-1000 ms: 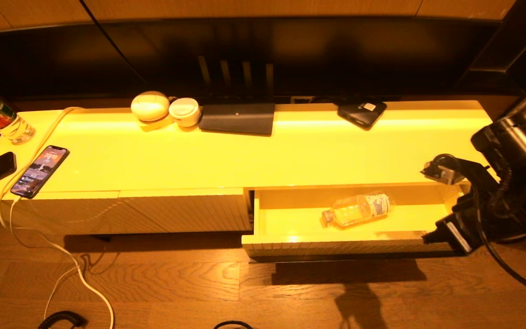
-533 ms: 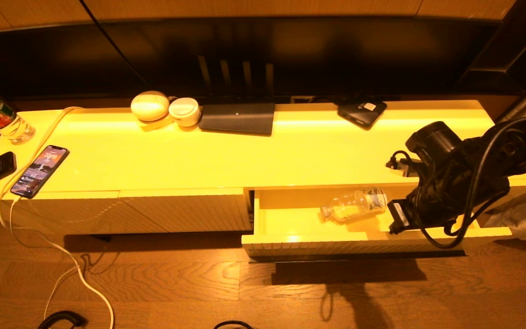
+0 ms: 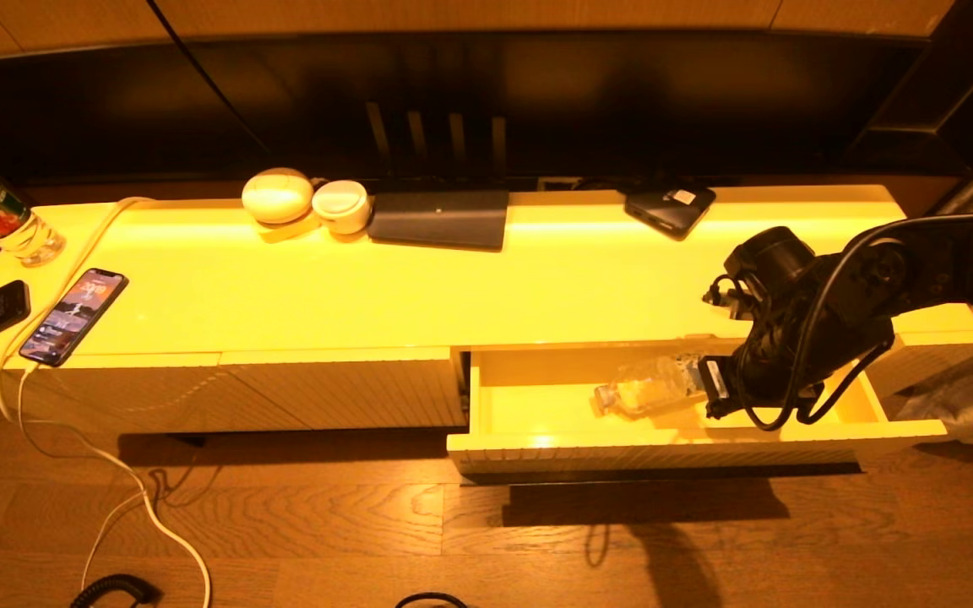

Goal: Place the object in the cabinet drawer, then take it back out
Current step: Open the drawer

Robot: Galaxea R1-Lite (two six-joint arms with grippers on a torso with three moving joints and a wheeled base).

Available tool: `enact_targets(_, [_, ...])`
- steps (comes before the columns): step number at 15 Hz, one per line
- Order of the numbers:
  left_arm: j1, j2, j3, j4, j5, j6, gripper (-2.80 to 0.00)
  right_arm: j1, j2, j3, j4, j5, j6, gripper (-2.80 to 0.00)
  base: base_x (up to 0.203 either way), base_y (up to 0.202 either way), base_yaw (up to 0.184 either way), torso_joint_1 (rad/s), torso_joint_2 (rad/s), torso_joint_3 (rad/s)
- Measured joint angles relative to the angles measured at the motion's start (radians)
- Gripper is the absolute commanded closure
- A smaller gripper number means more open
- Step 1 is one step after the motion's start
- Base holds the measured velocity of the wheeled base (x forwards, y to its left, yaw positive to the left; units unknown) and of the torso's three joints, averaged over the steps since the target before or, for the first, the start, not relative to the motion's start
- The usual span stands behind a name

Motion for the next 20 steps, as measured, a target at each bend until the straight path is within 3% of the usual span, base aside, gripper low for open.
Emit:
enact_targets(9, [0.0, 0.0, 0.0, 0.0, 0.0, 0.0, 0.0, -0.005, 0.02, 0.036, 0.008, 0.003, -0.002, 0.0, 0.0, 0.0, 0.0, 0.0, 0.0, 0.0])
enact_targets(20, [0.0, 0.0, 0.0, 0.0, 0.001, 0.0, 0.0, 0.009, 0.011, 0.125, 0.191, 0.007, 0.003, 0.0, 0.0, 0.0, 0.0, 0.0, 0.0, 0.0])
